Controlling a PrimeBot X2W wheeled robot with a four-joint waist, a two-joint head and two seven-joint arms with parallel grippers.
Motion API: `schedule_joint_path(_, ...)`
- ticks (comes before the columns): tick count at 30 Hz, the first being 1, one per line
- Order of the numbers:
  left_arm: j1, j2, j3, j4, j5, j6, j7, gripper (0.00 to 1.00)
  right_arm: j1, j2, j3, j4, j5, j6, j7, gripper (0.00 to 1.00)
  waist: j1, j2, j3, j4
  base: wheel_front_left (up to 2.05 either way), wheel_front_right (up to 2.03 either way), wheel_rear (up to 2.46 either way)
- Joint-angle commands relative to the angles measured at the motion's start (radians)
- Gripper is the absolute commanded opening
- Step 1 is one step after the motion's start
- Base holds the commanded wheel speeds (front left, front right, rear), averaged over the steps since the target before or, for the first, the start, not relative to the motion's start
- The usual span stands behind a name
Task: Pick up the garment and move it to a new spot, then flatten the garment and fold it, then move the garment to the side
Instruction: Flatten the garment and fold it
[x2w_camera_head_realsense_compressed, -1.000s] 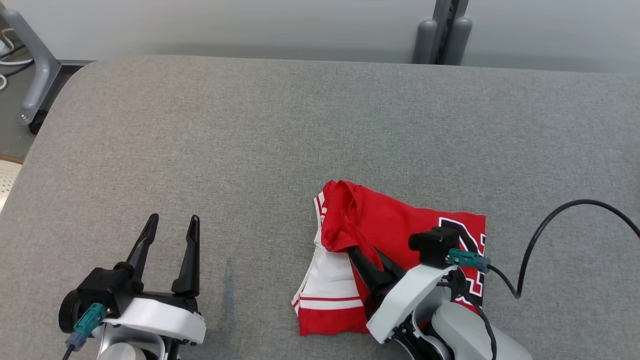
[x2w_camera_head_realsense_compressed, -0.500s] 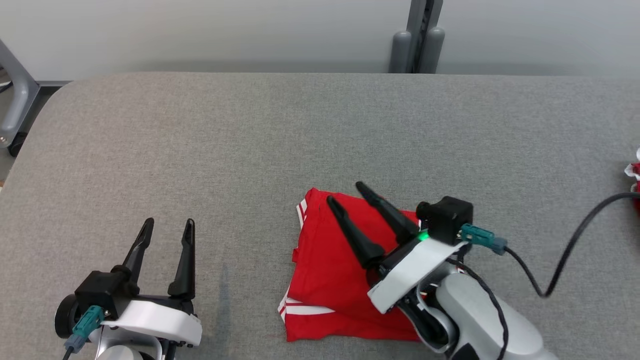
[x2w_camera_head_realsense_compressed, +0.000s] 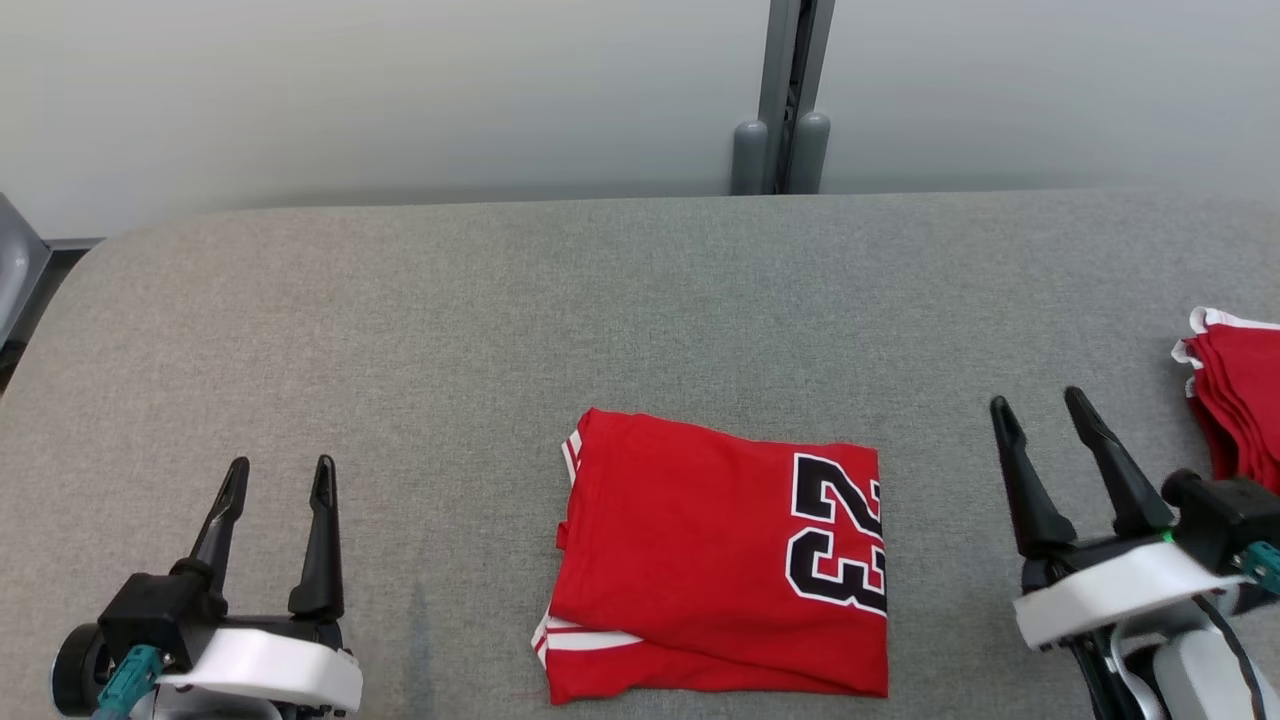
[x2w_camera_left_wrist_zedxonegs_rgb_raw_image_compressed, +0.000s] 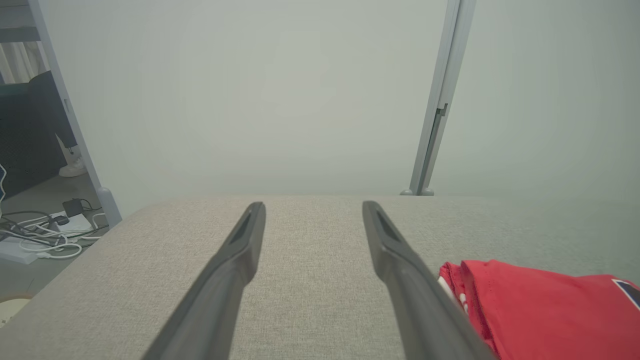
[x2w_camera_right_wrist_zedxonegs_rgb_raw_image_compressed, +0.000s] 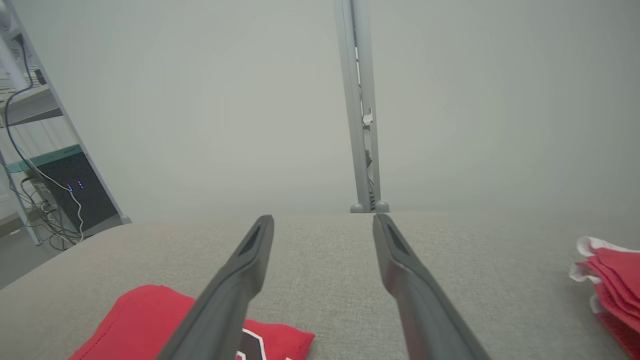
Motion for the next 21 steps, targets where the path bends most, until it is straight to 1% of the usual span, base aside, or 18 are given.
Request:
schedule_joint_path(1, 0.012, 0.003, 0.000, -0.002, 0.006, 0.006, -0.004, 1.00, 0.019, -0.008, -0.012, -0.011, -0.012, 0.000, 0.006, 1.00, 0.0000, 0.0000, -0.014, -0.007, 0.00, 0.00, 0.00)
schedule_joint_path(4, 0.034, 0.015, -0.003, -0.022, 0.015, 0.011, 0.002, 1.00, 0.093, -0.011, -0.071, -0.064, -0.046, 0.001, 0.041, 1.00, 0.0000, 0.0000, -0.037, -0.013, 0.00, 0.00, 0.00)
schedule_joint_path(7, 0.061, 0.024, -0.008, -0.036, 0.018, 0.018, 0.016, 1.00, 0.160, -0.005, -0.110, -0.124, -0.071, 0.000, 0.080, 1.00, 0.0000, 0.0000, -0.062, -0.018, 0.00, 0.00, 0.00)
schedule_joint_path(16, 0.128, 0.037, -0.015, -0.078, 0.013, 0.037, 0.048, 1.00, 0.285, 0.013, -0.157, -0.270, -0.111, 0.000, 0.164, 1.00, 0.0000, 0.0000, -0.110, -0.035, 0.00, 0.00, 0.00)
schedule_joint_path(21, 0.163, 0.038, -0.022, -0.090, 0.009, 0.045, 0.057, 1.00, 0.339, 0.029, -0.188, -0.307, -0.112, 0.000, 0.194, 1.00, 0.0000, 0.0000, -0.133, -0.037, 0.00, 0.00, 0.00)
